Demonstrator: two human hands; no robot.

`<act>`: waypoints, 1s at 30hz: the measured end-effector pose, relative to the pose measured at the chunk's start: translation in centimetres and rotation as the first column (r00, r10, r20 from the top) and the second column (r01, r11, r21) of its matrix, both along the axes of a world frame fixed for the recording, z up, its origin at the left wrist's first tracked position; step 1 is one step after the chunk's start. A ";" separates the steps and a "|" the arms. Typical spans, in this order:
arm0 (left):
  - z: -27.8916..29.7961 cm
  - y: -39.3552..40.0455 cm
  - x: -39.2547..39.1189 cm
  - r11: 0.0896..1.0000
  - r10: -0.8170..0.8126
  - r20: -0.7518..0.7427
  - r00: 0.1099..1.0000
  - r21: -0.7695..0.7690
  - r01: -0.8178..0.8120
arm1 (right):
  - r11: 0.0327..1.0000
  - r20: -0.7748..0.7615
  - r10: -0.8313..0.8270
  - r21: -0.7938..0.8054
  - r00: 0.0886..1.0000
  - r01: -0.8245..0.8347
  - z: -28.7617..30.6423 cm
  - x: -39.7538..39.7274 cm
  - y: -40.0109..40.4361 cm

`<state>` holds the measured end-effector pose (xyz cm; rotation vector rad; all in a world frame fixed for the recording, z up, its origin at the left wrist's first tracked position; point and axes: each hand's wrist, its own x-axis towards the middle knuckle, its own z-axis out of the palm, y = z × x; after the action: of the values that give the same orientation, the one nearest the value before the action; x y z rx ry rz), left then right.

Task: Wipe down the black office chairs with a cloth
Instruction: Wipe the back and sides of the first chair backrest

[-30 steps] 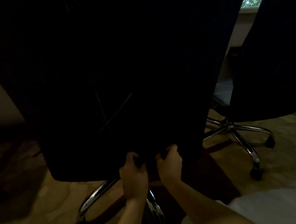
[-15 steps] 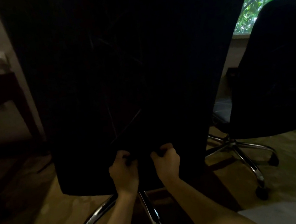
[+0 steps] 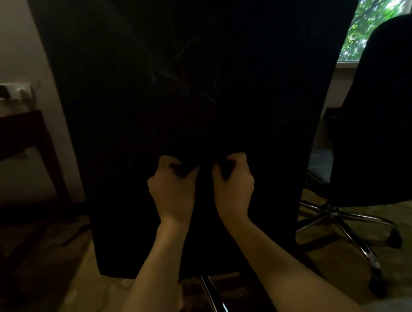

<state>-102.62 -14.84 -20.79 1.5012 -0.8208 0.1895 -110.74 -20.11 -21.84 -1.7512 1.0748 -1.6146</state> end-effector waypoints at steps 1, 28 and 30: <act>-1.2 0.0 -0.1 1.000 0.005 0.022 1.000 0.022 -0.005 | 1.000 -0.019 0.002 0.001 1.000 -0.002 -1.4 0.0 0.2; 7.8 -0.7 -0.1 1.000 0.025 0.128 0.991 -0.013 -0.024 | 0.980 -0.094 -0.081 -0.188 0.992 0.062 8.8 -1.3 -0.3; 4.4 -0.6 -0.2 0.998 -0.014 0.051 0.999 0.061 0.011 | 0.990 -0.140 -0.064 -0.133 0.988 0.045 5.9 -1.6 0.0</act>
<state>-102.86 -15.40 -16.41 1.5528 -0.8835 0.1959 -112.36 -20.09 -15.95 -1.9646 1.1143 -1.6449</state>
